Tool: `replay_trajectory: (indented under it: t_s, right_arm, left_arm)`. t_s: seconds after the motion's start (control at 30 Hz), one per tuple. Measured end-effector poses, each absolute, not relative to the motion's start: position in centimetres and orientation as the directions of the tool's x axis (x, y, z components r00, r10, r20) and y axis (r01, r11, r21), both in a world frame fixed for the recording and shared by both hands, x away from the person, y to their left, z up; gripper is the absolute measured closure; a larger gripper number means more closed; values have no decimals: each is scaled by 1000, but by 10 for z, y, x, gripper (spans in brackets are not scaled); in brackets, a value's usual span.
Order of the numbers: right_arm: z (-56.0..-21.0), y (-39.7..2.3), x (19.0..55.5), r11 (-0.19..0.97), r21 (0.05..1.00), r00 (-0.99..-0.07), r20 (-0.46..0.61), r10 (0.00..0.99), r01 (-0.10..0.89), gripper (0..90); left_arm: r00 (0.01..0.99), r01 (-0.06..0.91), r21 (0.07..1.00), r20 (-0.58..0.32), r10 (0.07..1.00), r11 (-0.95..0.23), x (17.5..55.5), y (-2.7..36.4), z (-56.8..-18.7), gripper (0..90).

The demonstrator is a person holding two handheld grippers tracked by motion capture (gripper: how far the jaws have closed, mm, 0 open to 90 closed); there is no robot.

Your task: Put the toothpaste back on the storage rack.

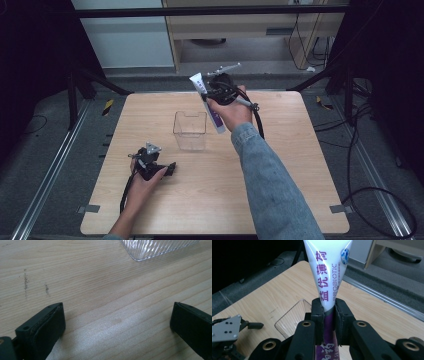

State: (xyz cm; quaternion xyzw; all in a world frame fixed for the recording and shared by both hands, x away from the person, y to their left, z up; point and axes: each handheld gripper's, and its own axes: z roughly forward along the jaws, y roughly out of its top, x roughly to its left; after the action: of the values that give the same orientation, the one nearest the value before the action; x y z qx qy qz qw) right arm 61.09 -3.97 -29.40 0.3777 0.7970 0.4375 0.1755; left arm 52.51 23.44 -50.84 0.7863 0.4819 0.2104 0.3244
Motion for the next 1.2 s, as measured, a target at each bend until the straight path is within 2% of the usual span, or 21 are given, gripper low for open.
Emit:
replay_trajectory:
  t_s: [0.43,1.2]
  right_arm:
    - [-284,-17,622,334,844,-649,21,761,419,793]
    - [-303,17,635,256,885,-635,57,771,390,793]
  left_arm:
    - [447,622,713,18,895,-325,525,234,-508,0]
    - [448,621,713,18,894,-326,525,234,-508,0]
